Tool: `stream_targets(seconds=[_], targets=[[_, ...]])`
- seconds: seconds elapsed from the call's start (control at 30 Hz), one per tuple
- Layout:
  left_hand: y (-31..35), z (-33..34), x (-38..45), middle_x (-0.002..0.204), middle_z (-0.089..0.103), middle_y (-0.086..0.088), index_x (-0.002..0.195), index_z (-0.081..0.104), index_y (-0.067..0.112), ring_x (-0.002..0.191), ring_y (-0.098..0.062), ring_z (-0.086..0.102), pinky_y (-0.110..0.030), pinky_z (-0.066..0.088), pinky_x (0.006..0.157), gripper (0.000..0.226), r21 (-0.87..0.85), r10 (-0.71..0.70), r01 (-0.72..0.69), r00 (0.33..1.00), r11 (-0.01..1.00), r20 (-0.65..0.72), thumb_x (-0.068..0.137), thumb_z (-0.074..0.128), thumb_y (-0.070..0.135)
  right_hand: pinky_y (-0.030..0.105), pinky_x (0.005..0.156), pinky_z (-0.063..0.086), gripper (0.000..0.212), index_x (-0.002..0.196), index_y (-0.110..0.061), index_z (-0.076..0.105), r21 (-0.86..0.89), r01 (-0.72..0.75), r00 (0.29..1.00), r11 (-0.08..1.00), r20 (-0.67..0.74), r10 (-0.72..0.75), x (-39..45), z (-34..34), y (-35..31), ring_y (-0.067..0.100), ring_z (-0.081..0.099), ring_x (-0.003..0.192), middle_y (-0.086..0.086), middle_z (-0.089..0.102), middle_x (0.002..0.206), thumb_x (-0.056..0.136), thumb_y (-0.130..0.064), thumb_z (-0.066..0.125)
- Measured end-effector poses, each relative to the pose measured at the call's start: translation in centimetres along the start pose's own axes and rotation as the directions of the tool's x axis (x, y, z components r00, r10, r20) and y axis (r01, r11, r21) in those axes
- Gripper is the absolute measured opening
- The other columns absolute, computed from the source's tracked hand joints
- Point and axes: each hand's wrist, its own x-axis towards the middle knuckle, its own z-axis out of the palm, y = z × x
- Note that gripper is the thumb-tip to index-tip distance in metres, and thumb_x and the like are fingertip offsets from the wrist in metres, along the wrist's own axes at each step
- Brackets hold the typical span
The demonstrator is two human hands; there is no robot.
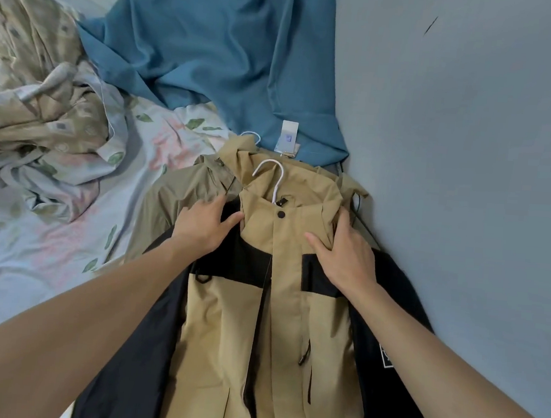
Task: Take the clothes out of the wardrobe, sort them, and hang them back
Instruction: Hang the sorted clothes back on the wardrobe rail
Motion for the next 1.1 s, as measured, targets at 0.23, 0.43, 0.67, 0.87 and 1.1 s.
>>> stream_targets(seconds=[0.23,0.43,0.67,0.87,1.1], targets=[[-2.1,0.9,-3.3,0.08,0.065,0.0,0.106,0.042,0.021,0.066,-0.021,0.061,-0.043,0.052,0.059,0.036,-0.148,0.08,-0.092,0.993,0.985,-0.088,0.103,0.052,0.056,0.046,0.092,0.057,0.108,0.162,-0.027,0.005,0.036,0.011,0.997,0.999,-0.072,-0.008,-1.8,0.5,-0.6,0.029,0.066,0.112,0.01,0.063,0.132,0.086,-0.065,0.072],[-3.1,-0.6,-6.8,0.072,0.063,0.01,0.105,0.049,0.025,0.063,-0.008,0.059,-0.036,0.049,0.055,0.034,-0.238,0.101,-0.172,0.953,0.956,-0.284,0.099,0.059,0.056,0.052,0.123,0.029,0.112,0.164,-0.023,0.014,-0.049,0.275,0.928,0.96,-0.246,-0.279,-2.6,-1.6,-5.2,0.027,0.031,0.148,0.007,0.03,0.159,0.079,-0.051,0.082],[-5.1,-3.6,-11.2,0.079,0.064,0.012,0.1,0.055,0.025,0.07,-0.008,0.06,-0.036,0.051,0.06,0.031,-0.237,0.16,-0.279,0.892,0.93,-0.422,0.097,0.064,0.055,0.043,0.099,0.05,0.045,0.116,-0.034,0.07,0.264,0.277,0.953,0.924,0.051,-0.3,-2.8,-3.5,-13.6,0.008,0.059,0.111,-0.019,0.065,0.114,0.092,-0.068,0.053],[-7.2,-5.8,-15.2,0.073,0.059,0.013,0.099,0.056,0.025,0.063,-0.009,0.057,-0.032,0.048,0.053,0.032,-0.205,0.24,-0.359,0.862,0.91,-0.446,0.097,0.064,0.056,0.039,0.07,0.05,0.036,0.081,-0.016,0.065,0.352,0.315,0.948,0.882,-0.083,-0.306,-6.6,-3.5,-18.1,0.011,0.062,0.072,-0.005,0.063,0.072,0.106,-0.038,0.052],[-10.2,-6.7,-17.3,0.067,0.054,0.017,0.102,0.05,0.04,0.063,-0.006,0.057,-0.023,0.035,0.054,0.025,-0.217,0.227,-0.318,0.905,0.923,-0.359,0.101,0.05,0.065,0.051,0.065,0.052,0.039,0.079,-0.014,0.064,0.414,0.268,0.96,0.87,-0.194,-0.204,-7.0,-4.6,-18.8,0.022,0.059,0.065,0.0,0.061,0.067,0.106,-0.04,0.053]])
